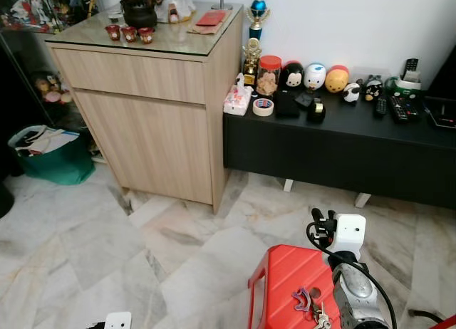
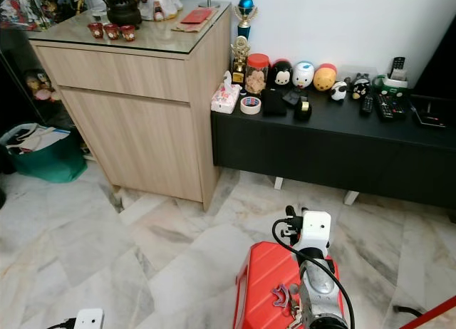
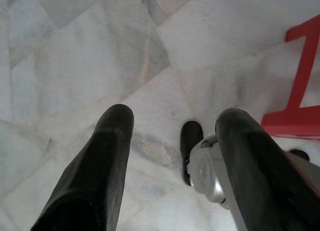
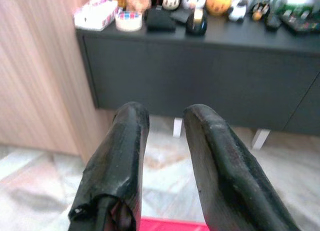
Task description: Hang keys on a hook
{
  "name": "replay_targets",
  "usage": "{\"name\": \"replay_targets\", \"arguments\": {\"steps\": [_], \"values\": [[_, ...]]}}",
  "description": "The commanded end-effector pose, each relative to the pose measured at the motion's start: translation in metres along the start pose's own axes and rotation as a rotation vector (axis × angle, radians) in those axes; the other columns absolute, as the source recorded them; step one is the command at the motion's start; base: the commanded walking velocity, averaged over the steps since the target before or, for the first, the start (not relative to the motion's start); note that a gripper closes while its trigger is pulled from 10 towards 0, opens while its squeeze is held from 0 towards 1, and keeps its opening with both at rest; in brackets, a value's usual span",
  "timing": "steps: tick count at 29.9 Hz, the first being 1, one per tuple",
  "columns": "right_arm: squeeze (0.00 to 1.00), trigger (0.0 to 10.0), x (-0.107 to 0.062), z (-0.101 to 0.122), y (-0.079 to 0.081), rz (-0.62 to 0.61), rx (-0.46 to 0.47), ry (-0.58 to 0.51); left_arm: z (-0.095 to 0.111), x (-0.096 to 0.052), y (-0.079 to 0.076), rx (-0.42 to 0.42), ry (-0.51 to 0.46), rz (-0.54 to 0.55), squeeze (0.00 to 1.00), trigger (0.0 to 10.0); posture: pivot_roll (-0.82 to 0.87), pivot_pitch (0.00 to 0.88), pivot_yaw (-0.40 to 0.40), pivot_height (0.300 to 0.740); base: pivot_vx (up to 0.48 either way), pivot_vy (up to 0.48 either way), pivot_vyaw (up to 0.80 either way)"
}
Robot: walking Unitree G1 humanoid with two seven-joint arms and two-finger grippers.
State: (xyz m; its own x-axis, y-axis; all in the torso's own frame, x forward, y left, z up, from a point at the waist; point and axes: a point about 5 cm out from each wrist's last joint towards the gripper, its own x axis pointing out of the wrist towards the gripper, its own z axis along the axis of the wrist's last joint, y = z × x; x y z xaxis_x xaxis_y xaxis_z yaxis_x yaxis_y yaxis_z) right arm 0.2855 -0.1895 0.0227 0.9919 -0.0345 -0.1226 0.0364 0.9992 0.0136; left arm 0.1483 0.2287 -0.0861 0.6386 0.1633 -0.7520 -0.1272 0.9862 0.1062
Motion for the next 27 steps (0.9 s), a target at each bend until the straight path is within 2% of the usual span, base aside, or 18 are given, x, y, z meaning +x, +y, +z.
{"name": "replay_targets", "arguments": {"steps": [1, 7, 11, 21, 27], "values": [[0.0, 10.0, 0.002, 0.006, -0.004, -0.014, 0.003, -0.027, -0.003, -0.002, 0.0, -0.007, 0.0, 0.006, 0.0, 10.0, 0.09, 0.0, -0.051, 0.74, 0.0, 0.0, 0.0], [0.0, 10.0, 0.011, 0.023, 0.003, 0.011, 0.025, -0.078, -0.012, -0.005, -0.001, -0.024, 0.002, 0.011, 0.0, 10.0, 0.07, 0.025, -0.063, 0.74, 0.0, 0.0, 0.0], [0.0, 10.0, 0.011, 0.03, 0.003, -0.007, 0.039, -0.109, -0.016, -0.007, -0.005, -0.018, 0.007, -0.001, 0.0, 10.0, 0.06, 0.046, -0.05, 0.74, 0.0, 0.0, 0.0], [0.0, 10.0, 0.01, 0.035, 0.003, -0.043, 0.049, -0.117, -0.001, -0.003, 0.003, 0.006, -0.04, -0.001, 0.0, 10.0, 0.07, 0.071, 0.002, 0.74, 0.0, 0.0, 0.0], [0.0, 10.0, 0.001, 0.025, 0.004, -0.066, 0.054, -0.094, 0.0, -0.003, 0.004, 0.037, -0.038, -0.016, 0.0, 10.0, 0.06, 0.054, 0.024, 0.74, 0.0, 0.0, 0.0]]}}
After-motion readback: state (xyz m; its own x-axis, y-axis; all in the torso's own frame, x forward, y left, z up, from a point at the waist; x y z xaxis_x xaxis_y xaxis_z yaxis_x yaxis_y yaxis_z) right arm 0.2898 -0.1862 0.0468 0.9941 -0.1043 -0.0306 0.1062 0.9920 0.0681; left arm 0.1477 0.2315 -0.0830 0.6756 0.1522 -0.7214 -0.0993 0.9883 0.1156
